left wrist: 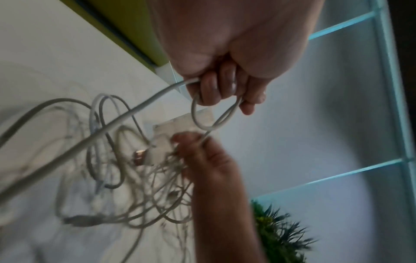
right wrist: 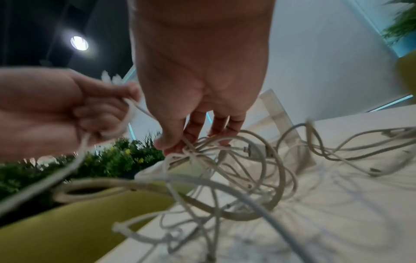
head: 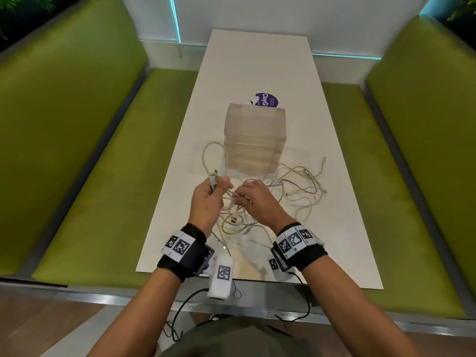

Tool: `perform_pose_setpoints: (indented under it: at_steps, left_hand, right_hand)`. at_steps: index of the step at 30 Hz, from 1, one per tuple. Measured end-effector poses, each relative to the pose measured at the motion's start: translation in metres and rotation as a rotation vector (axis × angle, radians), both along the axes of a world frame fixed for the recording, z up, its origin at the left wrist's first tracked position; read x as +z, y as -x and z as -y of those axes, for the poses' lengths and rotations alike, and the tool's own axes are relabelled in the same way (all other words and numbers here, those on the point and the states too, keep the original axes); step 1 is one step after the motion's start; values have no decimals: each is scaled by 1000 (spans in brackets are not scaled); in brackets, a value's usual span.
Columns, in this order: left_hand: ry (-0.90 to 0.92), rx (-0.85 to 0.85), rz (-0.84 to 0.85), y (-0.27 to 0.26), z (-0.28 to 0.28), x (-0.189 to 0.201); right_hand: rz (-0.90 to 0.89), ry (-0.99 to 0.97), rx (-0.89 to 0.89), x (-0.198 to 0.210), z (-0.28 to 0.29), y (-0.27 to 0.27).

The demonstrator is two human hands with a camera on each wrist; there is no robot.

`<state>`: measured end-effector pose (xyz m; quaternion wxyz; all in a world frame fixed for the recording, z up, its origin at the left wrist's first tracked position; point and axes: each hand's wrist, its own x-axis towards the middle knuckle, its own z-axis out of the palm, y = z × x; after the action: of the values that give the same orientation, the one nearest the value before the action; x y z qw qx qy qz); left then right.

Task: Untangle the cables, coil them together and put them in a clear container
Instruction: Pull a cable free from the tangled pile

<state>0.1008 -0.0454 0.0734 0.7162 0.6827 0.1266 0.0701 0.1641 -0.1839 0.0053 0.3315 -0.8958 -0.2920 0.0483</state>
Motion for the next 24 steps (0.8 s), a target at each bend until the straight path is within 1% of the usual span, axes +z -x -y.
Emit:
perform_pose_setpoints:
  at_steps: [3, 5, 7, 9, 11, 14, 16, 18, 19, 21, 24]
  left_hand:
    - [73, 75, 144, -3, -16, 19]
    - [106, 95, 215, -6, -27, 29]
    - [75, 122, 220, -5, -35, 30]
    - [-32, 134, 144, -4, -37, 23]
    - [-142, 79, 58, -4, -34, 10]
    - [-313, -88, -67, -6, -24, -12]
    - [-392, -222, -143, -7, -16, -23]
    - [-406, -323, -193, -7, -8, -28]
    - [-381, -344, -206, -7, -4, -28]
    - [-303, -321, -218, -8, 1, -27]
    - [-293, -246, -188, -8, 0, -24]
  right_hand:
    - [-44, 125, -77, -18, 10, -5]
    - [-59, 82, -134, -23, 15, -4]
    - [-47, 26, -167, -20, 15, -3]
    - [-38, 22, -163, -14, 12, -3]
    - [-26, 43, -140, -8, 8, -1]
    - [46, 72, -112, 1, 4, 3]
    - [95, 147, -101, 9, -1, 6]
    - [127, 194, -91, 16, -4, 5]
    - [140, 185, -92, 19, -5, 6]
    - [152, 115, -118, 20, -4, 6]
    - [160, 26, -148, 19, -3, 4]
